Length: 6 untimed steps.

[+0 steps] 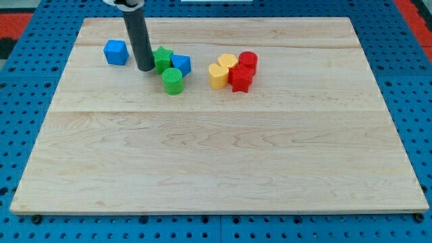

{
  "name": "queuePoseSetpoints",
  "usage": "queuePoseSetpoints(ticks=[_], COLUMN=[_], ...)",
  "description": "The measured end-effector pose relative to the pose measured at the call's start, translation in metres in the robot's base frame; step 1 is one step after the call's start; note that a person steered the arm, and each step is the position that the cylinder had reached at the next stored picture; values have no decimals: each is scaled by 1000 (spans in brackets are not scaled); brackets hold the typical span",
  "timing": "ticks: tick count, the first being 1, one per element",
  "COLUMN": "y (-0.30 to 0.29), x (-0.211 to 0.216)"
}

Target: Move the green circle along with blue triangle a bit up

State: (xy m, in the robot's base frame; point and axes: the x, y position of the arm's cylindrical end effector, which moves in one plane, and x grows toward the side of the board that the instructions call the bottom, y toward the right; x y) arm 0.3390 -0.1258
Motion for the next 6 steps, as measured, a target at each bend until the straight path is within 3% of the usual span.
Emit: queuePoseSetpoints(ticks=[2,3,4,6], y=[-36,-27,26,49], x=[9,47,82,48])
